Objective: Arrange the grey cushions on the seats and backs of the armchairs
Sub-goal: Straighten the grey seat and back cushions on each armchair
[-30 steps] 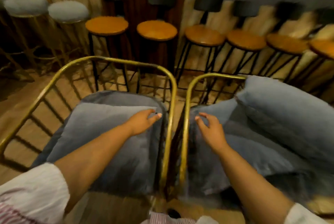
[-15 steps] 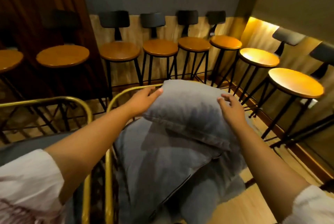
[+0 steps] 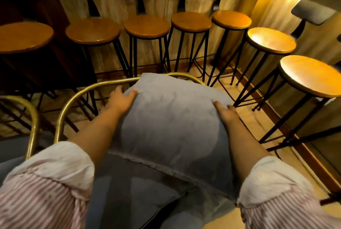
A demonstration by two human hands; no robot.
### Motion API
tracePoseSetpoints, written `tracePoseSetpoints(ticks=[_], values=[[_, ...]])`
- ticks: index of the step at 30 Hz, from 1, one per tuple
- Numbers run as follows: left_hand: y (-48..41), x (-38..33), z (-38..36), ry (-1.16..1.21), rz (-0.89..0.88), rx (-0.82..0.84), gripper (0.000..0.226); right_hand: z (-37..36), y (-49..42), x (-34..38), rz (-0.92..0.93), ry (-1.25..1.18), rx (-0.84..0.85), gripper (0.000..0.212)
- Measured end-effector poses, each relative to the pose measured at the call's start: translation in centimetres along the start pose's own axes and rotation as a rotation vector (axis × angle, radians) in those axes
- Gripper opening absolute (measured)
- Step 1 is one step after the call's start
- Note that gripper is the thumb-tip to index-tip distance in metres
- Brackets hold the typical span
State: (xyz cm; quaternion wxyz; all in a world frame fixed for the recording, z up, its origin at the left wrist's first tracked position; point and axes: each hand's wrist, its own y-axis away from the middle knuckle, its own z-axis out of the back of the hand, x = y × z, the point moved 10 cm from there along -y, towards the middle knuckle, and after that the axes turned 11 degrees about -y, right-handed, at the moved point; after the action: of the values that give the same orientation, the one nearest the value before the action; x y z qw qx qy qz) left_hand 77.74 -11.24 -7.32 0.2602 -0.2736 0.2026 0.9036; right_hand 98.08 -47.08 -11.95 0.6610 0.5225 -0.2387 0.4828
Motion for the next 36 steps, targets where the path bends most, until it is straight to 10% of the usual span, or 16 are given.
tracePoseSetpoints(ticks=[12,17,36], values=[[1.9,5.0,-4.7,0.315,0.186,0.163,0.118,0.5,-2.4,-6.8,-0.164,-0.297,0.116,0.134],[2.0,4.1,-4.6,0.386,0.195,0.317,0.11,1.8,0.9,-3.8,-0.038,-0.348,0.007,0.101],[17.0,14.3,28.1,0.471,-0.072,-0.079,0.107,-6.4,30.0,7.8,0.405,-0.463,0.112,0.077]])
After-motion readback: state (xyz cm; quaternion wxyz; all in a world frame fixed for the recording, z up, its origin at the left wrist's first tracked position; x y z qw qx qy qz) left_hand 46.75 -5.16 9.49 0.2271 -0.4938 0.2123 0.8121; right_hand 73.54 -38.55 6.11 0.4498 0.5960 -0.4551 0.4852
